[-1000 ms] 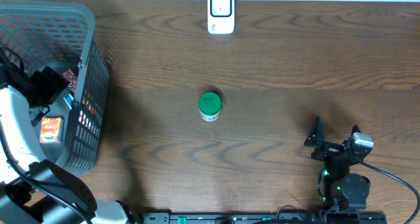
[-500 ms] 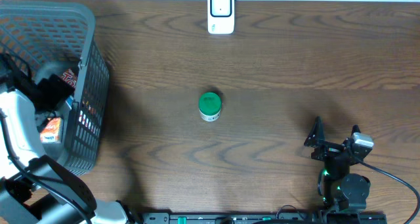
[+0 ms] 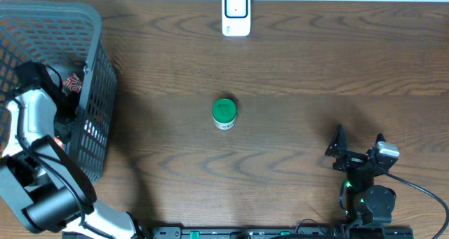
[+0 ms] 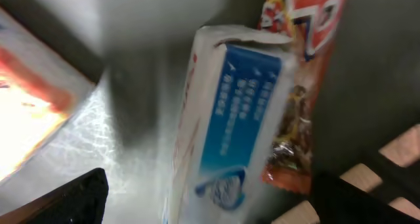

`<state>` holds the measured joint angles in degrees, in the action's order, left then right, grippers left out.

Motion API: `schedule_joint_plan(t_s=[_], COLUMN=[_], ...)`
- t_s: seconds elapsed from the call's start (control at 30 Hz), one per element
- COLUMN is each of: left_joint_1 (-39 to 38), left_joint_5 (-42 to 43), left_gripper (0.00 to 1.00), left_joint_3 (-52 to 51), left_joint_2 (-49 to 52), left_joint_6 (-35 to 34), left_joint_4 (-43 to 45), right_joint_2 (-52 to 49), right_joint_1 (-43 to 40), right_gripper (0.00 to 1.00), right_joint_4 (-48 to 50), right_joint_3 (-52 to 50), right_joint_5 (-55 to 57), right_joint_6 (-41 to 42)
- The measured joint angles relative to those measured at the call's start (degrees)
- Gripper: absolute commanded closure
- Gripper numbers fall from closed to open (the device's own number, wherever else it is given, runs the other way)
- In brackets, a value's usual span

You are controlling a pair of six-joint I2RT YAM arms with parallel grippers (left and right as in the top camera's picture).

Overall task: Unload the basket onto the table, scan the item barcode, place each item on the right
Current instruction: 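Grasp the white Panadol box with the left gripper and lift it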

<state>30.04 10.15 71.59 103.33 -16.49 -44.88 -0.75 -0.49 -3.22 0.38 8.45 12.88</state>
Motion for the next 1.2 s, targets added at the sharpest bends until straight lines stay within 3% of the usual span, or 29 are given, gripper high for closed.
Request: schedule_joint_plan(t_s=[0.03, 0.1, 0.13, 0.27, 0.6, 0.83, 0.9, 0.93, 0.97, 1.03, 1.2], left_joint_1=[0.00, 0.02, 0.02, 0.00, 0.07, 1.49, 2.89, 3.67, 4.33, 5.40, 6.05], left_joint_5=[-0.02, -0.02, 0.00, 0.07, -0.02, 0.00, -0.02, -0.02, -0.02, -0.33, -2.21], left_gripper=[0.05, 0.34, 0.41, 0.57, 0.72, 0.73, 0.66, 0.42, 0.25, 0.02, 0.02], left_joint_3=[0.00, 0.00, 0.00, 0.00, 1.22, 9.09, 12.17, 13.16, 13.79, 14.43, 14.71], left_joint_2=[0.52, 2.14, 2.78, 3.74, 3.80, -2.60, -8.24, -10.97, -13.73, -18.78, -23.17], left_joint_6=[-0.02, -0.04, -0.31, -0.13, -0.24, -0.24, -0.24, -0.24, -0.46, -0.22, -0.33], left_joint_4=[0.04, 0.11, 0.11, 0.11, -3.10, -8.04, -8.48, -8.41, -8.41, -8.55, -8.72], right_joint_2=[0.00, 0.00, 0.00, 0.00, 0.00, 0.00, 0.00, 0.00, 0.00, 0.00, 0.00], right_joint_1=[0.00, 0.00, 0.00, 0.00, 0.00, 0.00, 0.00, 0.00, 0.00, 0.00, 0.00], right_gripper=[0.01, 0.01, 0.01, 0.01, 0.01, 0.01, 0.01, 0.01, 0.01, 0.01, 0.01], right_joint_4=[0.00, 0.00, 0.00, 0.00, 0.00, 0.00, 0.02, 0.00, 0.00, 0.00, 0.00], right_joint_3=[0.00, 0.00, 0.00, 0.00, 0.00, 0.00, 0.00, 0.00, 0.00, 0.00, 0.00], right_joint_5=[0.00, 0.00, 0.00, 0.00, 0.00, 0.00, 0.00, 0.02, 0.00, 0.02, 0.00], right_joint_6=[0.00, 0.00, 0.00, 0.00, 0.00, 0.00, 0.00, 0.00, 0.00, 0.00, 0.00])
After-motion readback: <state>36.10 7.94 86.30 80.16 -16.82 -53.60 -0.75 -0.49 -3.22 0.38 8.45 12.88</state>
